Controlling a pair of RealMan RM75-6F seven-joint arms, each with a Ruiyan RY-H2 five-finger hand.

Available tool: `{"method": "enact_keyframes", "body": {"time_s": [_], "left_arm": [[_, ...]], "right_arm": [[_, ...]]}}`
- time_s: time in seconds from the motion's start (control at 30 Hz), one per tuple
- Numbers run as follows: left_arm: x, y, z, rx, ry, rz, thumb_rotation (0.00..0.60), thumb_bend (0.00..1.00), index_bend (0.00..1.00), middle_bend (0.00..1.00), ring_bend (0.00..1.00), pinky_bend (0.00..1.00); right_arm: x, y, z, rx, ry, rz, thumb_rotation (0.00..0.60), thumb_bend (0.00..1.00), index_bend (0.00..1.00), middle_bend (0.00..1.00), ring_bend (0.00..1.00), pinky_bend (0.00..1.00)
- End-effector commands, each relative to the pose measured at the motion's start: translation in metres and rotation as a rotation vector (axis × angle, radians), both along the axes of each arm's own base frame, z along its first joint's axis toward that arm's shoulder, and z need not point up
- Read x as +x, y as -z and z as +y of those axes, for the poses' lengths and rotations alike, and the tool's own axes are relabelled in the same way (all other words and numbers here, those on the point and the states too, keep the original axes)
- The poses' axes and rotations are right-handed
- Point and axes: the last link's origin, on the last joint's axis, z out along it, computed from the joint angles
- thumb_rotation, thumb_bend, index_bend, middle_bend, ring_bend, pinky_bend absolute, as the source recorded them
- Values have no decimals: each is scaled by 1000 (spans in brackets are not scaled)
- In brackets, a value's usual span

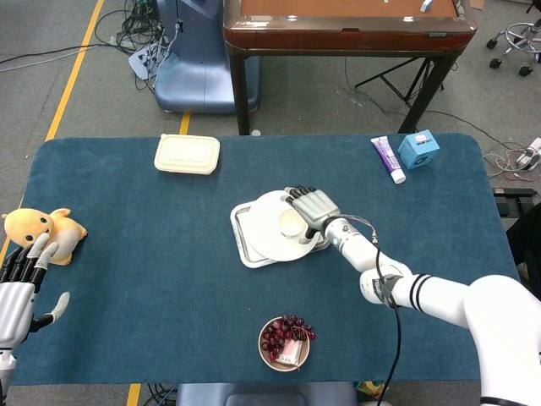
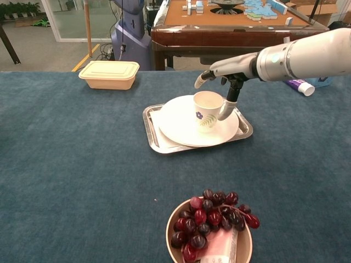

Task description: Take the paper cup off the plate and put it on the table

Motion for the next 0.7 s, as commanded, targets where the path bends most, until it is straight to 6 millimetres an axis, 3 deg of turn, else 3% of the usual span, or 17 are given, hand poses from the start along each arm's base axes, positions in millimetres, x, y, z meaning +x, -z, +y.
{"method": "enact_keyframes", "body": {"time_s": [0.03,0.33,0.7], "left_arm": [[1,0,0,0,4,-1,600,324,0,0,0,0],[1,-2,-2,1,13,-9,600,324,0,0,0,0],[0,0,-2,-4,17,-6,600,324,0,0,0,0]], "right_arm": [[1,5,-2,3,-1,7,600,97,130,83,0,119],[2,16,-6,9,-4,20,600,99,232,115,0,121],[4,13,-7,-6,-21,18,600,119,339,140,0,122]]}}
